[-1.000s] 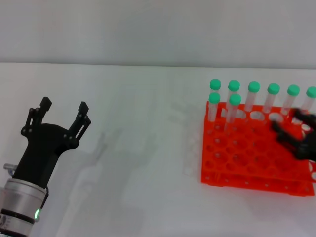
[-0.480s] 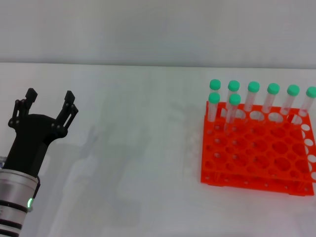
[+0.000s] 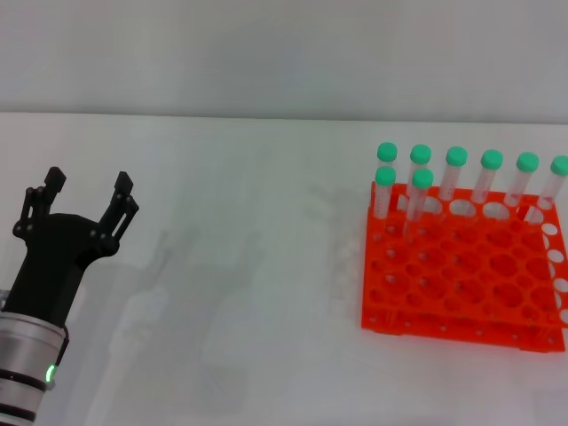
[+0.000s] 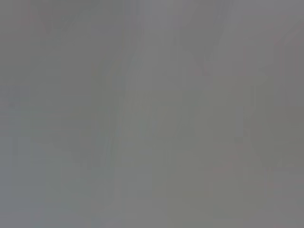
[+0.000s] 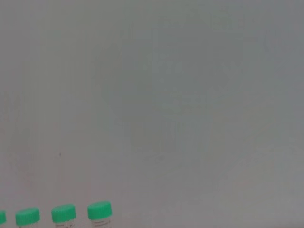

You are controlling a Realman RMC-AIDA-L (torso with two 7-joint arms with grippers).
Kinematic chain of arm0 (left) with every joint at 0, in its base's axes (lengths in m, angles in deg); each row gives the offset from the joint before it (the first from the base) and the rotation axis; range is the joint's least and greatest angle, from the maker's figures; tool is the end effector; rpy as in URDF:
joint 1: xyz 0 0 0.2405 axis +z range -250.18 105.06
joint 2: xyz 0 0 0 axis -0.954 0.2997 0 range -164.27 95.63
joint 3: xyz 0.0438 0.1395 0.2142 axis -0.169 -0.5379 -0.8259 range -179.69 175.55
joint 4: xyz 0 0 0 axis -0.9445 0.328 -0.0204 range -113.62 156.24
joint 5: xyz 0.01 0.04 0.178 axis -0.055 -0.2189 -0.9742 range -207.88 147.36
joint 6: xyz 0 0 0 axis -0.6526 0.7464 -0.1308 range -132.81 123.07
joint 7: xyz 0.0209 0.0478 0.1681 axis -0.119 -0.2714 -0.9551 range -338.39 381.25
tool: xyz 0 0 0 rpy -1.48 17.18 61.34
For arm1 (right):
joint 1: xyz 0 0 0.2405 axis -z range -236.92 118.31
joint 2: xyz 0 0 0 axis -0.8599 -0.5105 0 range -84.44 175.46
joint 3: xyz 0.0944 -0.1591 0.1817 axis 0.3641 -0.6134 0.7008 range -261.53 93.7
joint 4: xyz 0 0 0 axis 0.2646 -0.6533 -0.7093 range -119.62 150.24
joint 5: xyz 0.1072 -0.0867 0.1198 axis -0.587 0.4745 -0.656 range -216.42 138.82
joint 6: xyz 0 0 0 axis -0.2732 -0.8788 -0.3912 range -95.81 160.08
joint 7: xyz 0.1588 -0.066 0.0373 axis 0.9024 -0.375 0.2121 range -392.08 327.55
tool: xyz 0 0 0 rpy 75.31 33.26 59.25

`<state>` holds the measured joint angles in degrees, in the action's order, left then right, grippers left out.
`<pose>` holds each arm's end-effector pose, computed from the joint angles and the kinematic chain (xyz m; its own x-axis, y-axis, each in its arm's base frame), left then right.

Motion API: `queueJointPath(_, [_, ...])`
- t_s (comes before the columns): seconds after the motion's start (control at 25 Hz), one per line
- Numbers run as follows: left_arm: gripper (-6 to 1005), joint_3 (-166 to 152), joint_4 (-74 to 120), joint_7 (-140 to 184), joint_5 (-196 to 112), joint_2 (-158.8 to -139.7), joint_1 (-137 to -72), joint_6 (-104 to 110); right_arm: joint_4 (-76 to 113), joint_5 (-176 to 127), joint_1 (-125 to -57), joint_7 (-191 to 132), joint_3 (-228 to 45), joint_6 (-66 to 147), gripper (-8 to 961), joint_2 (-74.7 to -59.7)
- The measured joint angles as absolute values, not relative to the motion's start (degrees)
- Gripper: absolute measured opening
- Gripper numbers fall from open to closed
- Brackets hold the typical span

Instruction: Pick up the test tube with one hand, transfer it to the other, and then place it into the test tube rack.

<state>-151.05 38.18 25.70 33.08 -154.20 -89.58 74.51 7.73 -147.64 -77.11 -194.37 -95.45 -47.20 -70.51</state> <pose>-0.2898 0.3009 -0.0126 0.6321 -0.1614 0.7579 0.7398 -0.1652 -0.6522 0.3574 0.2888 0.0243 0.6169 0.0304 -0.7865 -0.7846 -0.0556 -0.6176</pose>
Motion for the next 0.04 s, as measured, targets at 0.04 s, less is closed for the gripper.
queueJointPath(0.04, [879,-151.05,38.18,25.9,33.1,-154.2,-89.49,74.5,7.28,-147.64,-77.06,-195.38,-94.98,-47.31,878,-70.51])
